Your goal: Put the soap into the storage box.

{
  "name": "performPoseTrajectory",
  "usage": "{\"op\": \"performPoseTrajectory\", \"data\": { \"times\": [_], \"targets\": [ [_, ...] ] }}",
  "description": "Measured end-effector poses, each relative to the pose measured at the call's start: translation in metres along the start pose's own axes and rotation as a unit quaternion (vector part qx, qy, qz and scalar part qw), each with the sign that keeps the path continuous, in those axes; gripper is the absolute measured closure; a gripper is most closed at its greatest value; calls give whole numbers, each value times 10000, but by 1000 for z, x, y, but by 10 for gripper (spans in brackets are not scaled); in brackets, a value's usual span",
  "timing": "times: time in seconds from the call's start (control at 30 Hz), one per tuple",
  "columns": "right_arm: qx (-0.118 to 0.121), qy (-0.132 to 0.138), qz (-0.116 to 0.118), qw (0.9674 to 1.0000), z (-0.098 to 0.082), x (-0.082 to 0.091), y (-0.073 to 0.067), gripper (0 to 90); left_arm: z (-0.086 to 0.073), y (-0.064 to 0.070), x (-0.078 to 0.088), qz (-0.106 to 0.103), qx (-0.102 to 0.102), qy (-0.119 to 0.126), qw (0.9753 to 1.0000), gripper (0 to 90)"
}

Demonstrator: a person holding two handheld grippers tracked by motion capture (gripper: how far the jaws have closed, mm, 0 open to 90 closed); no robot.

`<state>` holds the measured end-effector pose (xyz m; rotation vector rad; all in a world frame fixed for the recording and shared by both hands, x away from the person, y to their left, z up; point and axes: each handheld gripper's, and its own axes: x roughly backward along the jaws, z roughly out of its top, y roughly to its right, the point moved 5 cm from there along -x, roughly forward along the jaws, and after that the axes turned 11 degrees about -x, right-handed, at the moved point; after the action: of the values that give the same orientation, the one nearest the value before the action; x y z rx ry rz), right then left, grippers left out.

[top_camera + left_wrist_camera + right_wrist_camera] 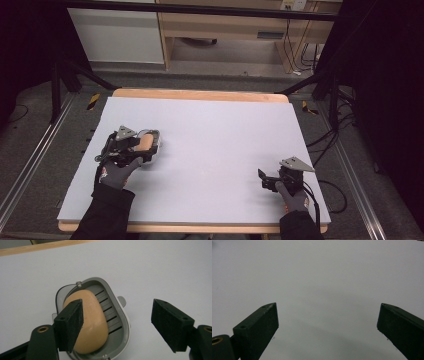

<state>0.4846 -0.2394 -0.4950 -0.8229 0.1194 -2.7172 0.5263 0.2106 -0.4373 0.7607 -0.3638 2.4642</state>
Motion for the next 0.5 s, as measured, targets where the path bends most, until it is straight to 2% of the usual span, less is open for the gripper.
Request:
{"op": "performPoseTrajectory", "data": {
  "times": [0.17,0.37,0.5],
  "targets": [
    [-18,-14,-6,10000,-1,1,1,39,-13,-1,9,-9,-18,-63,10000,243],
    [-14,-34,-14,10000,-1,1,2,39,-32,-9,20,9,136,-97,9999,231],
    [8,-55,-81,10000,-2,1,5,39,-46,-12,25,-7,155,-120,9998,222]
  ]
}}
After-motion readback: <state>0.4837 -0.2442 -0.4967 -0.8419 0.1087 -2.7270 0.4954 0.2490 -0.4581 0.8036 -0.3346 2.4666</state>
